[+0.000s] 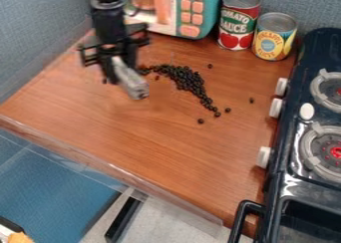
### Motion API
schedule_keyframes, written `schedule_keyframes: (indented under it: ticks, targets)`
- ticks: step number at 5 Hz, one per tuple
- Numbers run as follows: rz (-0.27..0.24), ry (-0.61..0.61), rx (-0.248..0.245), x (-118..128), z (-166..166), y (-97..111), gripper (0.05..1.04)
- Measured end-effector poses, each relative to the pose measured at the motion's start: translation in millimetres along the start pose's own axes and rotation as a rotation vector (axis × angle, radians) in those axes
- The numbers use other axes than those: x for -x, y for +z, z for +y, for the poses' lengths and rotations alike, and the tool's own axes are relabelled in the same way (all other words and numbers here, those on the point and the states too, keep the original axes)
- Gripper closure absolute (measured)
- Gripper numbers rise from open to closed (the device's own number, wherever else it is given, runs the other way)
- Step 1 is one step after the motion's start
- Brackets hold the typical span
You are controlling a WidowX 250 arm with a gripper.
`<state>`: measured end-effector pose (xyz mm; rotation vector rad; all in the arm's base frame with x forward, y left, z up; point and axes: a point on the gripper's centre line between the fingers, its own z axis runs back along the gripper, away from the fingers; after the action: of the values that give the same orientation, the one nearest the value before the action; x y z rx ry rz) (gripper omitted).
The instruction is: Sweep into pile
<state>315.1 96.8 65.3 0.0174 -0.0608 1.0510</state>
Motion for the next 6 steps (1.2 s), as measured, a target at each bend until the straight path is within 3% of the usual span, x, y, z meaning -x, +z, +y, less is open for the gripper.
schedule_keyframes:
  ticks: [2,3,4,5,6]
  targets:
    - [-0.083,-0.093,-0.094,-37.2,48.9,2.4,0.705]
    - [-0.116,-0.200,-0.127,-44.7,47.2,-11.9,0.705]
    - [-0.085,-0.334,-0.151,-36.0,31.8,-32.5,0.705]
    - [-0.105,-0.437,-0.146,-28.7,15.2,-39.8,0.705]
    - [-0.106,-0.461,-0.137,-28.0,8.3,-47.9,0.705]
